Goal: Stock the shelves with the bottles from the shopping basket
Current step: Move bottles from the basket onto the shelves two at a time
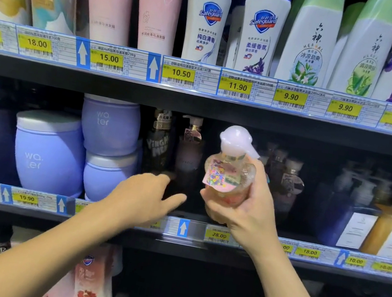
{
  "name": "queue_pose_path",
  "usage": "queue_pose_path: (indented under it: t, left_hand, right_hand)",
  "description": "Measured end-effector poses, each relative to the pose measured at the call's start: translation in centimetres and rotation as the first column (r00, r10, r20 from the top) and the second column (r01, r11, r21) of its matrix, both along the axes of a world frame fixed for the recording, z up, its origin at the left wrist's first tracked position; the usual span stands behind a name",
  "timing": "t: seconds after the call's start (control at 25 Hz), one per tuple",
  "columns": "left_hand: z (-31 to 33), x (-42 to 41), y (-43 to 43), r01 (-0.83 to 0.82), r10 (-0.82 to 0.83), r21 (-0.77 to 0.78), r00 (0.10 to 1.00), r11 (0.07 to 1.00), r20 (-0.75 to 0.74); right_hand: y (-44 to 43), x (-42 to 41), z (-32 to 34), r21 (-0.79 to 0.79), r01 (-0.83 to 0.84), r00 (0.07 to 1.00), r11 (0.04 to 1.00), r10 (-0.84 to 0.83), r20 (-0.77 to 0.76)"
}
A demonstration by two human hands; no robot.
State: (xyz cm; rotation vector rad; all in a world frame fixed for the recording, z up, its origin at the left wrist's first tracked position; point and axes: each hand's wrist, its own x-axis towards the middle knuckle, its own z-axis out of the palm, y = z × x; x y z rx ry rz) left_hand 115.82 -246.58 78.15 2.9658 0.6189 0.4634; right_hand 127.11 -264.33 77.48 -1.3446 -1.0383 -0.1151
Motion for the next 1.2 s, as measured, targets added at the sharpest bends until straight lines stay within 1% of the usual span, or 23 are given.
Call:
queue_pose_path:
  t: [0.08,0.16,0.24,0.32,0.36,0.4,0.44,0.52,0.56,0.6,0.68,0.76,0.84,0.96,1.08,1.12,1.2]
  left_hand:
    - [-1.3,-2.0,-0.5,0.022,-0.022,0.030,1.000,0.999,0.021]
    - [-2.5,-2.9,-0.3,-0.010,0.005,0.089,0.998,0.996,0.057]
    - [-3.5,-3.0,-0.2,-0.036,0.007,0.200,0.990,0.979,0.143]
    - [-4.0,-2.9,-0.1,-0.022,-0.018,0.272,0.989,0.962,0.146]
    - [-4.3,-2.7,0.1,-0.026,-0.022,0.296,0.987,0.955,0.157]
    - [-4.5,-2.6,0.3,-0.034,-0.020,0.311,0.985,0.950,0.171]
    - [-4.7,-2.4,0.4,-0.038,-0.024,0.323,0.982,0.946,0.188]
    - [-4.9,-2.2,0.4,-0.035,-0.050,0.347,0.971,0.937,0.234]
    - [-5.0,-2.2,0.4,-0.033,-0.060,0.351,0.966,0.936,0.250]
    - [-5.0,-2.2,0.4,-0.034,-0.066,0.355,0.962,0.934,0.265]
    - [-5.1,-2.1,0.5,-0.032,-0.073,0.355,0.958,0.934,0.277]
    - [-5.1,-2.1,0.5,-0.022,-0.085,0.359,0.956,0.933,0.281]
    - [-5.1,-2.2,0.6,-0.006,-0.106,0.371,0.954,0.928,0.280]
    - [-5.1,-2.3,0.6,0.015,-0.131,0.382,0.952,0.924,0.277]
    - [-4.9,-2.3,0.6,0.029,-0.149,0.377,0.944,0.926,0.294]
    - [-4.8,-2.4,0.6,0.033,-0.153,0.377,0.944,0.926,0.293]
    - [-4.8,-2.5,0.6,0.039,-0.154,0.374,0.946,0.927,0.285]
  right_hand:
    - [0.7,0.4,-0.4,-0.106,0.109,0.991,0.988,-0.100,0.083]
    - [0.8,0.3,-0.4,-0.219,0.205,0.976,0.954,-0.183,0.116]
    - [0.8,0.2,-0.3,-0.317,0.234,0.972,0.919,-0.219,0.083]
    - [0.8,0.2,-0.1,-0.371,0.215,0.971,0.903,-0.239,-0.018]
    - [0.7,0.0,0.2,-0.388,0.226,0.963,0.893,-0.265,-0.049]
    - [0.4,-0.5,0.6,-0.423,0.260,0.951,0.868,-0.307,-0.046]
    - [0.2,-1.1,1.0,-0.469,0.303,0.935,0.830,-0.353,-0.020]
    - [-0.3,-2.6,0.9,-0.531,0.445,0.880,0.722,-0.463,0.108]
    - [-0.4,-3.6,0.6,-0.507,0.533,0.836,0.677,-0.514,0.191]
    - [-0.4,-4.6,0.1,-0.458,0.601,0.795,0.654,-0.546,0.265]
    - [0.0,-6.2,-0.7,-0.357,0.670,0.741,0.651,-0.560,0.371]
    - [0.7,-6.4,-0.8,-0.351,0.700,0.711,0.622,-0.566,0.417]
    - [1.5,-5.9,-0.2,-0.403,0.730,0.683,0.552,-0.583,0.440]
    - [2.8,-5.3,0.7,-0.496,0.760,0.643,0.419,-0.593,0.484]
    - [4.4,-4.1,2.3,-0.631,0.712,0.665,0.309,-0.586,0.463]
    - [5.0,-3.5,2.7,-0.682,0.687,0.677,0.252,-0.562,0.475]
    - [6.1,-2.2,3.2,-0.710,0.684,0.679,0.167,-0.501,0.537]
